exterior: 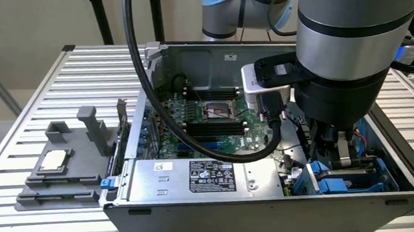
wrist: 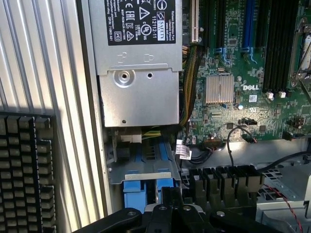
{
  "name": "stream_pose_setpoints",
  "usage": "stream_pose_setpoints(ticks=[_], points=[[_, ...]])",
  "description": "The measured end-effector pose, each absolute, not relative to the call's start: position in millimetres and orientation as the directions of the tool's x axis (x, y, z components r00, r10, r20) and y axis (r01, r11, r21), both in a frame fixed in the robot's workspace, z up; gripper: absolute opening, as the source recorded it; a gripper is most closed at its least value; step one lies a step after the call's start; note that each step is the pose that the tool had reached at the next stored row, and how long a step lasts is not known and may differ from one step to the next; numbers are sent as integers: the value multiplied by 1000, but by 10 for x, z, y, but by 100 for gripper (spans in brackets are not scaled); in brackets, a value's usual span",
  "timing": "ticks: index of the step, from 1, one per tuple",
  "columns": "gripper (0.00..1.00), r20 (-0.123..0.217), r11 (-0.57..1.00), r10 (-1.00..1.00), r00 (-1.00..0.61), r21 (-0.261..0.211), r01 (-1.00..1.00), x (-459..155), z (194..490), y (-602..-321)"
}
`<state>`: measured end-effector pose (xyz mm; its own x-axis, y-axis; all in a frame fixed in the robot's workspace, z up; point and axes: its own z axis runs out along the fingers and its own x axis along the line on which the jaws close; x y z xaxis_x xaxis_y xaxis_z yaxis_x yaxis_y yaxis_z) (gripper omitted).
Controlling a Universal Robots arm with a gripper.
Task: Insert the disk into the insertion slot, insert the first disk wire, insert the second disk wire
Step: 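Insert the second disk wire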
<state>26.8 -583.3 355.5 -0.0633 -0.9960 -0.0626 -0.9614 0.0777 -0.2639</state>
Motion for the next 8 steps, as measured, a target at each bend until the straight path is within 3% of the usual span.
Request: stream_pose_setpoints(ticks=[2, 8], points=[[11, -65, 78, -996, -61, -299, -951, 263, 3555, -5833], [11, -66, 78, -996, -60, -312, -947, 262, 3555, -5833]])
